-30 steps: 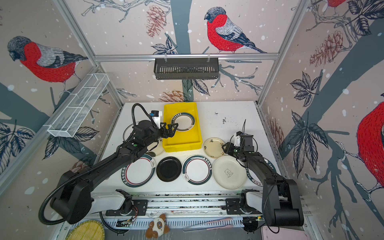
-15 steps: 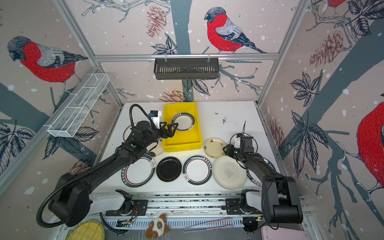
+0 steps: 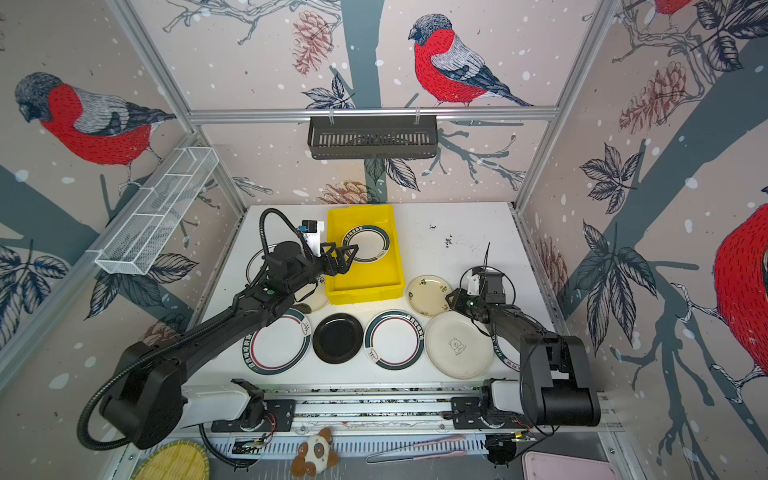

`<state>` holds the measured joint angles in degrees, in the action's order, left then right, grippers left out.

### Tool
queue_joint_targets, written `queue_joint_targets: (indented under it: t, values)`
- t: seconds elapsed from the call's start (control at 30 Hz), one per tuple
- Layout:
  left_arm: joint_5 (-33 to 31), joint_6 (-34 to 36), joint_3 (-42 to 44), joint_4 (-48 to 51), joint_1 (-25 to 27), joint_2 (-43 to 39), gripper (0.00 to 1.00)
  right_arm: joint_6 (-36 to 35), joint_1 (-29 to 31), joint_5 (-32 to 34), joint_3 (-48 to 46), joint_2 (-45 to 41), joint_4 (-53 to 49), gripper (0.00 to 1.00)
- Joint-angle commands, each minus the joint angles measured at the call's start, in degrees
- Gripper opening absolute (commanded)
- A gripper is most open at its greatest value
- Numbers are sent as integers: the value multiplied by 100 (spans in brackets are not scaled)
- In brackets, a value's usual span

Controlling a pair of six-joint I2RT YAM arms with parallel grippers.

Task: Place the plates into the plastic bin on the countertop
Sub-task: 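Grasp the cream plate's edge with the right gripper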

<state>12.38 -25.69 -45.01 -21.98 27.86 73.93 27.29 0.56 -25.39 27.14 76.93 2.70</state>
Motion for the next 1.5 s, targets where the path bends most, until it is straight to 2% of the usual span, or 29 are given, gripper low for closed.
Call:
queue_joint_targets:
  t: [0.0, 1.07, 1.47]
  values:
    - [30, -41, -25, -305, 0, 15, 97, 31, -3, -73, 51, 78, 211, 36]
    - [-311, 240, -149, 1, -8, 196, 97, 188, 123, 200, 327, 891, 494, 28]
    - [-719, 534, -113, 74, -8, 227, 97, 268, 120, 306, 422, 1028, 511, 14]
